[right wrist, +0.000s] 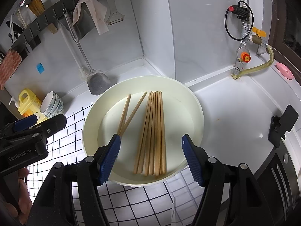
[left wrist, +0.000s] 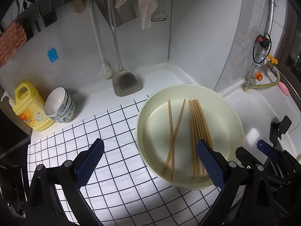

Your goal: Organize utensils

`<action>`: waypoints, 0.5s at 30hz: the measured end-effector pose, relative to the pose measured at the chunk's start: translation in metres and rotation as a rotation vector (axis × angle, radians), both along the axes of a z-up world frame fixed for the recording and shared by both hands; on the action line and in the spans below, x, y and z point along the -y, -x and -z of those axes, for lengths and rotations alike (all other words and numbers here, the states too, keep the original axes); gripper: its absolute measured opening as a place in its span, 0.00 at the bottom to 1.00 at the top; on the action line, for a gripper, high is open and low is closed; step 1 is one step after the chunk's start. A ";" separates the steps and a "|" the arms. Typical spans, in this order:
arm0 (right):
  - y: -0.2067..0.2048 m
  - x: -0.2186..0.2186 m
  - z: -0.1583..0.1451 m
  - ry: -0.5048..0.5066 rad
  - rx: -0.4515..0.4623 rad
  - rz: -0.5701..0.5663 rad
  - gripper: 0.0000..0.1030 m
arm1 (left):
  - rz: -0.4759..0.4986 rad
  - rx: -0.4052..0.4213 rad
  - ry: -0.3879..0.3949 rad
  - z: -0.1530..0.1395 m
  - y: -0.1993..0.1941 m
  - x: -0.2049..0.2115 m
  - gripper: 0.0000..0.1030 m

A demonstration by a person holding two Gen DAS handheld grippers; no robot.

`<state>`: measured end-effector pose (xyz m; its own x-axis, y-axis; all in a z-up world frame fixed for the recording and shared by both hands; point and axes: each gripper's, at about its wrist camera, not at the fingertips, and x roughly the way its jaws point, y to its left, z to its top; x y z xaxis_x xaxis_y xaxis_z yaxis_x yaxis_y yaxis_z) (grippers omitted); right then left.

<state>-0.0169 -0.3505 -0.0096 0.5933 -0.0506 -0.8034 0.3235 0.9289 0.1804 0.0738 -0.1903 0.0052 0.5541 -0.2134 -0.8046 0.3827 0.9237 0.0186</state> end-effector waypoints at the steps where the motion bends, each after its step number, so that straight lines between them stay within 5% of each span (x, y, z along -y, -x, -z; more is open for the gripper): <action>1: 0.000 0.000 0.000 0.000 0.000 0.002 0.63 | -0.002 -0.004 0.004 0.000 0.000 -0.001 0.94; 15: 0.000 -0.002 0.001 -0.001 -0.001 -0.006 0.63 | -0.008 -0.014 0.004 0.000 0.000 -0.003 0.94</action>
<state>-0.0167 -0.3483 -0.0103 0.5924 -0.0461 -0.8043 0.3181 0.9306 0.1809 0.0742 -0.1869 0.0053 0.5448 -0.2117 -0.8114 0.3751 0.9269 0.0100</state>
